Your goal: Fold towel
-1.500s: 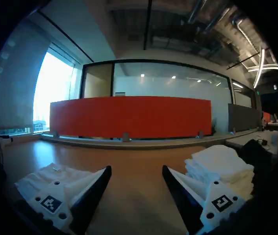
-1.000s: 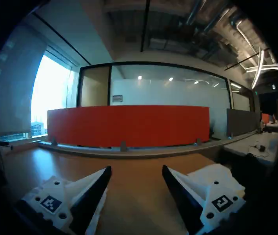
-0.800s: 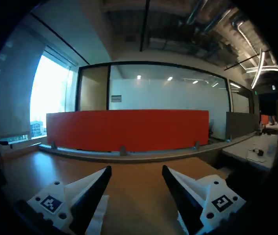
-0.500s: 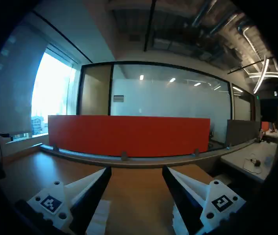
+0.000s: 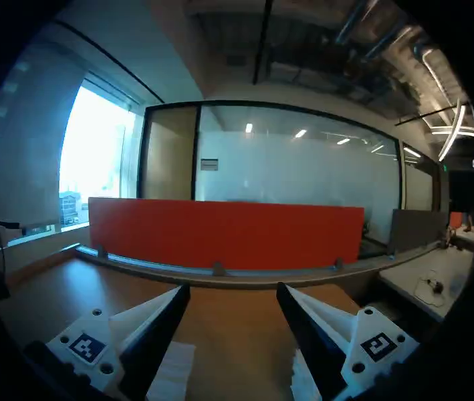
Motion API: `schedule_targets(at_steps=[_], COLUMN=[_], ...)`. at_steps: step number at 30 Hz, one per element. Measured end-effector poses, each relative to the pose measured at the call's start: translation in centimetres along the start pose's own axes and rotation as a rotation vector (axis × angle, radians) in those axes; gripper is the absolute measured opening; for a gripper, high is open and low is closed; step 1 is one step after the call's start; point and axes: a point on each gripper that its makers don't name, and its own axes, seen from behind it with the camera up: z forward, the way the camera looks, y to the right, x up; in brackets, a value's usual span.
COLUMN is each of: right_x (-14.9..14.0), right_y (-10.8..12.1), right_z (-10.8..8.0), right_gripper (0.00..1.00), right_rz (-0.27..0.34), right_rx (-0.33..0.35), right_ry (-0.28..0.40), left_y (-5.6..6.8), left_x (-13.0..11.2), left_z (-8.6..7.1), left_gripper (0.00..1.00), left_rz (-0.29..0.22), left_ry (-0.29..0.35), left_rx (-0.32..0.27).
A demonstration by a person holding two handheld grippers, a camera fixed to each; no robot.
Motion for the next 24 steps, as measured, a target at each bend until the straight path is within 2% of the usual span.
schedule_targets(at_steps=[5,11,17,24], right_x=[0.0,-0.5,-1.7,-3.3], right_y=[-1.2,-3.7,-6.2,-7.0], right_z=[0.3,0.2,-0.4,-0.5], right_gripper=[1.00,1.00,1.00,1.00], right_rz=[-0.033,-0.115,-0.175,-0.199], right_rx=[0.070,0.217,0.345,0.383], right_ry=[-0.037,-0.097,-0.181,-0.230], left_y=[1.3,3.0,5.3,7.4], left_x=[-0.4,-1.8,-2.8,-4.3], left_z=[0.1,0.5,0.9,0.9], left_gripper=[0.94,0.94,0.94,0.95], left_rz=[0.007,0.047,0.096,0.137], left_ry=[-0.048,-0.122,-0.179,-0.207], left_rx=[-0.070,-0.155,-0.253,-0.324])
